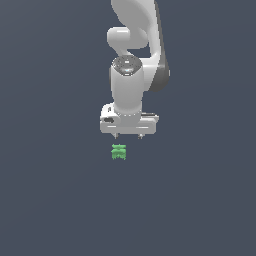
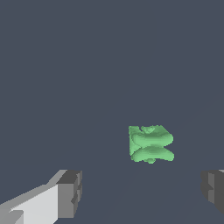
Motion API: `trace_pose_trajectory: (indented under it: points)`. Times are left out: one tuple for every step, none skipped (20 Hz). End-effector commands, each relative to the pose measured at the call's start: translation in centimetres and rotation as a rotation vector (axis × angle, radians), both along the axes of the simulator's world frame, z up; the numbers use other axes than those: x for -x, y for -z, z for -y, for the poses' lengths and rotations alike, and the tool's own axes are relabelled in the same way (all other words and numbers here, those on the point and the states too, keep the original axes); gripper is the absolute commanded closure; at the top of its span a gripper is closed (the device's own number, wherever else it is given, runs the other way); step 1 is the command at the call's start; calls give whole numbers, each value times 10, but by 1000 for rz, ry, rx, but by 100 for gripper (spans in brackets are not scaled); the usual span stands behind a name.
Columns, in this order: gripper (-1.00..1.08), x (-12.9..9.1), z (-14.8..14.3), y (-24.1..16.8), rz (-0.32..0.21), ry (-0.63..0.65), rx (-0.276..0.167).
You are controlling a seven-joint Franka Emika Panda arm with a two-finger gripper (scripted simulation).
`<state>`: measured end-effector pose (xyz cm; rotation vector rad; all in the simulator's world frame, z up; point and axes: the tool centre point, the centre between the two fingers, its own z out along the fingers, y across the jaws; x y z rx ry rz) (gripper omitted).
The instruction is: Pick up the object and move it to a goal position.
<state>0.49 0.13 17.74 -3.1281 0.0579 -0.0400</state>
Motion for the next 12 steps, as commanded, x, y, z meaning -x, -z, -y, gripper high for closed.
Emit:
trace_pose_trajectory:
  points:
    - [-92, 0, 0, 0, 0, 0, 0]
    - [-92, 0, 0, 0, 0, 1, 0]
    - [-92, 0, 1, 0, -1, 4, -1]
    - [-92, 1, 3, -1, -2, 10, -3]
    - [-92, 1, 6, -1, -3, 18, -5]
    - [-92, 1, 9, -2, -4, 27, -8]
    - [-92, 2, 12, -3, -6, 39, -11]
    - [-92, 3, 15, -4, -7, 48, -14]
    - [-92, 3, 18, -4, -8, 56, -16]
    - [-92, 3, 19, -4, -9, 61, -18]
    - [-92, 3, 20, -4, -9, 64, -19]
    - [-92, 4, 21, -4, -10, 64, -19]
